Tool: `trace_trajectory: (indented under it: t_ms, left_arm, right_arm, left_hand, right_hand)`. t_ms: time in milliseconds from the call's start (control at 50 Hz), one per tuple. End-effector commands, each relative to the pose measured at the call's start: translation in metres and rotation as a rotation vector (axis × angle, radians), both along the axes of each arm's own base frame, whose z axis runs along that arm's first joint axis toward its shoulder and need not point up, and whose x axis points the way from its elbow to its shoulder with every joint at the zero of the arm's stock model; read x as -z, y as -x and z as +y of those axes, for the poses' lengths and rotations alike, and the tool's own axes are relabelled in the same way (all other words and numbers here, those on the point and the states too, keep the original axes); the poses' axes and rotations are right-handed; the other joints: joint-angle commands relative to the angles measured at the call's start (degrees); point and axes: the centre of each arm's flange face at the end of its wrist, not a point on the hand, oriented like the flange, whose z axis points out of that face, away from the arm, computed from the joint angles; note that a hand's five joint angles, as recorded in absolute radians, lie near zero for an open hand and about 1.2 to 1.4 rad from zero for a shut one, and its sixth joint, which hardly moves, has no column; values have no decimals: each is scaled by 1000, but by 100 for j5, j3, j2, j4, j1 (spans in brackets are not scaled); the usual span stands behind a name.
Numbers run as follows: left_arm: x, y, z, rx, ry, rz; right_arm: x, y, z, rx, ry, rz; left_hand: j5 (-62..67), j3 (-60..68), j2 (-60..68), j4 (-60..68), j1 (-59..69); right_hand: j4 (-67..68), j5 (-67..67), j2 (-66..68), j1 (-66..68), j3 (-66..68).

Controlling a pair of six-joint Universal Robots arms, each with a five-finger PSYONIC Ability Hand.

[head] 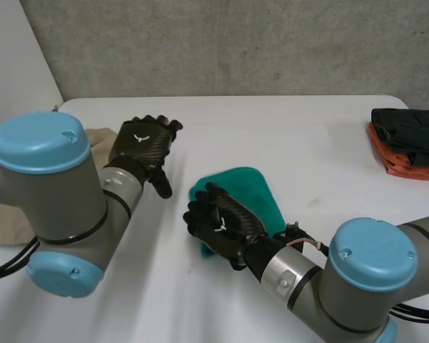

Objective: Fold the laundry.

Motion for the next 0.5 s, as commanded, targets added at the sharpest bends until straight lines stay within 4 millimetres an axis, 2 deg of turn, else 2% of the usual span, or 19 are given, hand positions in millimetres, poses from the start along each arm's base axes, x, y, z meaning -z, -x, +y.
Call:
trace_trajectory:
  t_ms: [20,40,100,120,180,200,260,340,360,420,500]
  left_arm:
    - [-11,14,-15,17,98,58]
    - [-11,22,-15,33,111,68]
    - [-12,36,-9,75,122,80]
    - [-13,46,-3,105,128,87]
    - [-8,59,4,143,118,93]
    - [-2,65,6,161,105,94]
    - [6,72,8,178,79,92]
    - [33,75,8,178,-16,37]
    - [46,77,10,184,-58,3]
    - [69,74,12,176,-159,-72]
    - [85,67,14,158,-244,-138]
  right_arm:
    - [-31,13,-40,285,-91,-131]
    - [-50,21,-51,342,-133,-224]
    - [-72,34,-60,384,-256,-352]
    - [-82,39,-65,401,-347,-409]
    - [-87,46,-75,431,-495,-450]
    - [-85,49,-82,451,-578,-452]
    - [-73,50,-93,496,-672,-408]
    - [-51,51,-111,570,-765,-298]
    - [-43,51,-114,590,-798,-250]
    - [-24,49,-118,607,-856,-167]
    - [-4,47,-122,630,-878,-98]
  left_hand:
    - [-282,-257,-206,-191,-132]
    - [-282,-257,-206,-191,-132]
    - [-282,-257,-206,-191,-132]
    - [-282,-257,-206,-191,-132]
    - [-282,-257,-206,-191,-132]
    - [-282,-257,-206,-191,-132]
    - [-277,-253,-202,-186,-127]
    - [-243,-219,-168,-153,-94]
    - [-260,-235,-185,-169,-110]
    - [-226,-202,-151,-136,-77]
    - [-210,-185,-134,-119,-60]
  right_hand:
    - [-2248,-2064,-1946,-1726,-2095]
    - [-2248,-2064,-1946,-1726,-2095]
    - [-2248,-2064,-1946,-1726,-2095]
    - [-2248,-2064,-1946,-1726,-2095]
    - [-2248,-2064,-1946,-1726,-2095]
    - [-2248,-2064,-1946,-1726,-2095]
    - [-2248,-2064,-1946,-1726,-2095]
    - [-2248,-2064,-1946,-1726,-2095]
    - [-2248,-2064,-1946,-1726,-2095]
    - [-2248,-2064,-1946,-1726,-2095]
    - [-2248,-2064,-1946,-1726,-2095]
